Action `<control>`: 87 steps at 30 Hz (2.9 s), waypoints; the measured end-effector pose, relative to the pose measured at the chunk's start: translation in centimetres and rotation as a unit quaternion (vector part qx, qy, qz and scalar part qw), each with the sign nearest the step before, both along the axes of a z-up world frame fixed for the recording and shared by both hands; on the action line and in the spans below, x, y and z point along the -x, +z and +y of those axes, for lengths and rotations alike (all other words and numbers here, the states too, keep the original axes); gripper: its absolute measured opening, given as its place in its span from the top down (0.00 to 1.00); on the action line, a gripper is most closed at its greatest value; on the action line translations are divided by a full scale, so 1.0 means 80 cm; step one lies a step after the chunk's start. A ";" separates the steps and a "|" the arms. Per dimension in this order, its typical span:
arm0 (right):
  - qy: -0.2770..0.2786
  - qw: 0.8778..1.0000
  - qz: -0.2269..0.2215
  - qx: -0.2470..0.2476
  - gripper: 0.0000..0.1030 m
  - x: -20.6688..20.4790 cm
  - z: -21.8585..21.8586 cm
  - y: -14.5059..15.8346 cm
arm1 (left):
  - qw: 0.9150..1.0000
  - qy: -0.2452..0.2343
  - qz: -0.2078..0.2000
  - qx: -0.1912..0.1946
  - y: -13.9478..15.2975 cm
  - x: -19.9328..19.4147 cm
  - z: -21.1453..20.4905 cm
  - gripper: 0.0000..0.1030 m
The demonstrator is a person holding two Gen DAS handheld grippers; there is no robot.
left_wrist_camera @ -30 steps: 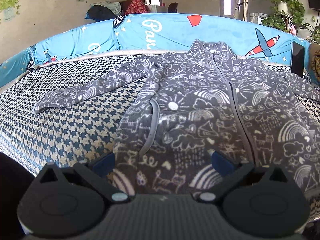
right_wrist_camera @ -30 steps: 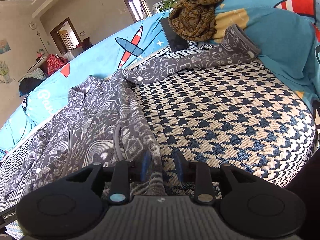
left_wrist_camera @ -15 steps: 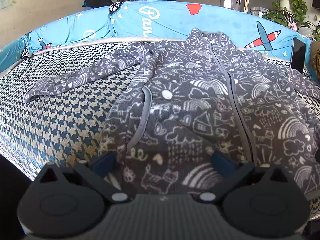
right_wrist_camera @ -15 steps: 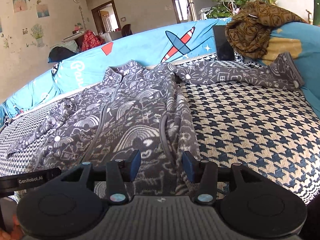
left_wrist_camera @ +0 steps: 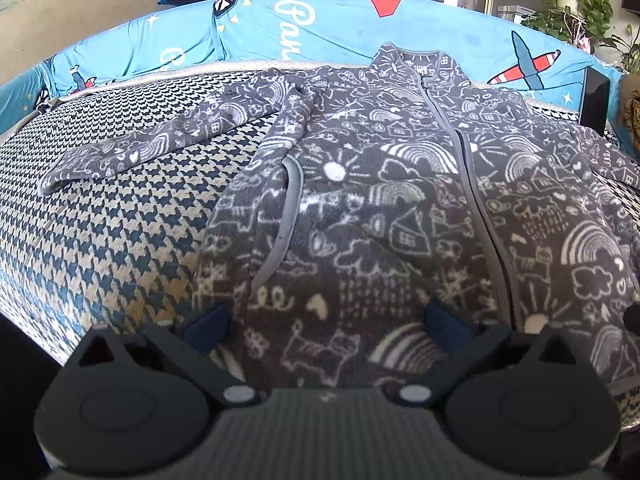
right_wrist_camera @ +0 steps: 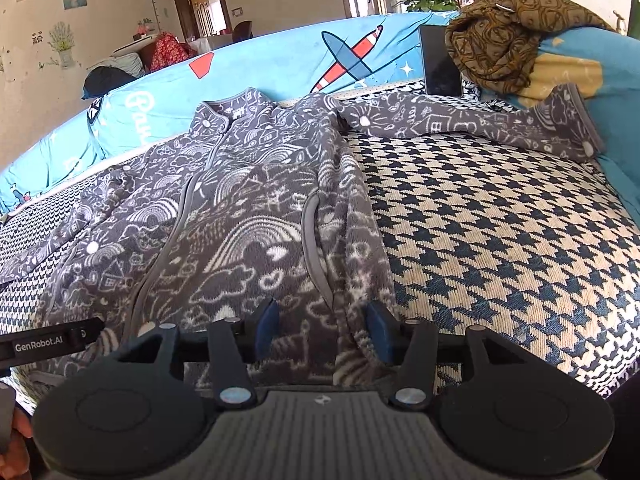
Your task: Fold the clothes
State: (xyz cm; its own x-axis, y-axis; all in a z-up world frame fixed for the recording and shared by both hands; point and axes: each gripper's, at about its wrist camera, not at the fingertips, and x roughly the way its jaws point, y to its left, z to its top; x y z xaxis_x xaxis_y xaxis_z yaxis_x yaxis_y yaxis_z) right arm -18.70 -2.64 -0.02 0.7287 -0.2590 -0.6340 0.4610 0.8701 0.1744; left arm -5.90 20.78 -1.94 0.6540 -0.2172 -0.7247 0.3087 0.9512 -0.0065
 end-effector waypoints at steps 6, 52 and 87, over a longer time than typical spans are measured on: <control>0.011 0.999 0.013 -0.036 0.54 0.000 -0.016 0.007 | 1.000 -0.001 0.004 0.003 0.000 -0.001 0.002 0.00; -0.127 0.986 0.002 -0.106 0.41 -0.061 -0.238 0.062 | 0.997 -0.066 -0.029 0.014 0.052 -0.009 -0.044 0.00; -0.324 0.935 -0.063 -0.129 0.53 -0.002 -0.362 0.039 | 0.990 -0.101 0.058 0.083 0.057 -0.151 -0.092 0.00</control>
